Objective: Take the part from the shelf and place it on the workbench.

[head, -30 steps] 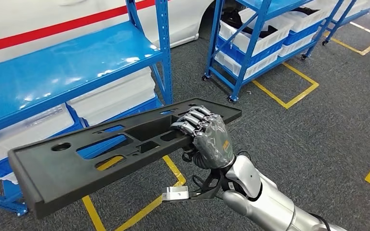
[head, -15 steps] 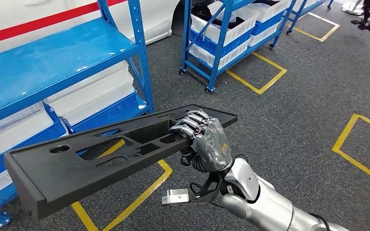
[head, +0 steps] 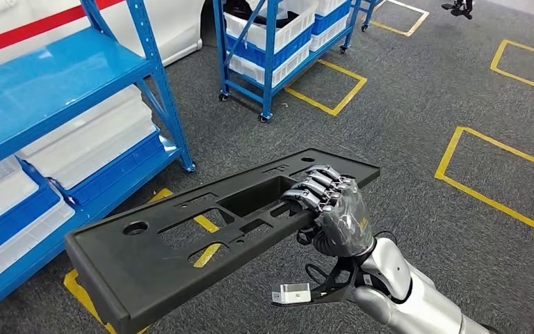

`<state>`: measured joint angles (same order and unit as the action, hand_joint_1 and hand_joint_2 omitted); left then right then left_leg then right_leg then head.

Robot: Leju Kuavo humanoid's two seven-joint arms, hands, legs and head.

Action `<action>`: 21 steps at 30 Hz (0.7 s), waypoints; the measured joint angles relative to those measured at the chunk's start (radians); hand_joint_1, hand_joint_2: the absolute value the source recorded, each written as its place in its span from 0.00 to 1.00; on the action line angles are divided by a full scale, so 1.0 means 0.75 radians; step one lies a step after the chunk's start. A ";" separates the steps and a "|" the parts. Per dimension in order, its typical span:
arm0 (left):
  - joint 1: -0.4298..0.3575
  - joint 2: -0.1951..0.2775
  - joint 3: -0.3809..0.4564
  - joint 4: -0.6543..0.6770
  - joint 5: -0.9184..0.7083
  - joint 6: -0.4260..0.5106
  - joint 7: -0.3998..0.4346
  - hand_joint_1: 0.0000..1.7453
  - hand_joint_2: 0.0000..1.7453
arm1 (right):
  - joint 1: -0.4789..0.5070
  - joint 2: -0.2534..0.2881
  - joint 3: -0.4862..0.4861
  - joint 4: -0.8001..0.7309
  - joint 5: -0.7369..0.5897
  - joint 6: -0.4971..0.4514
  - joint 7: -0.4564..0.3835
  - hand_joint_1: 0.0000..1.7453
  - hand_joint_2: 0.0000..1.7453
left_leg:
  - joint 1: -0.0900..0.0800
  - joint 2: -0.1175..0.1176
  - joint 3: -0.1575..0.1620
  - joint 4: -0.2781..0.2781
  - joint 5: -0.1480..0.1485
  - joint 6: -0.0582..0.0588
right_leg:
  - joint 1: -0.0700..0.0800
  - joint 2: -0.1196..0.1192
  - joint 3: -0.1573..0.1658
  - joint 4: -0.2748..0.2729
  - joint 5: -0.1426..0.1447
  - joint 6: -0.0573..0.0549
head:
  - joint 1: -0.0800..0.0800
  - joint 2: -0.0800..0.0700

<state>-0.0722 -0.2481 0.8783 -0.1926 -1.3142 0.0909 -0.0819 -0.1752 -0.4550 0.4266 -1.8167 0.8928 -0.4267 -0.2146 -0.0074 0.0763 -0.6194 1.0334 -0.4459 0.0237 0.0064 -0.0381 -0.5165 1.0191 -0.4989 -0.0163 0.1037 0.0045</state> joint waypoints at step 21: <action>0.008 0.003 0.004 0.001 0.032 -0.087 -0.007 0.00 1.00 | -0.030 -0.061 -0.131 0.021 0.010 0.041 0.032 1.00 1.00 | 0.012 -0.046 0.145 -0.046 -0.087 0.036 | -0.037 0.059 -0.342 0.386 -0.049 0.067 | 0.003 0.000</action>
<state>-0.0666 -0.2461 0.8811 -0.1919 -1.2902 0.0259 -0.0874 -0.1979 -0.5005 0.3281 -1.8008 0.9007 -0.3957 -0.1906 0.0013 0.0416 -0.5106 0.9991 -0.5110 0.0506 -0.0209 0.0064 -0.7730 1.3089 -0.5356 0.0338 0.1062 0.0046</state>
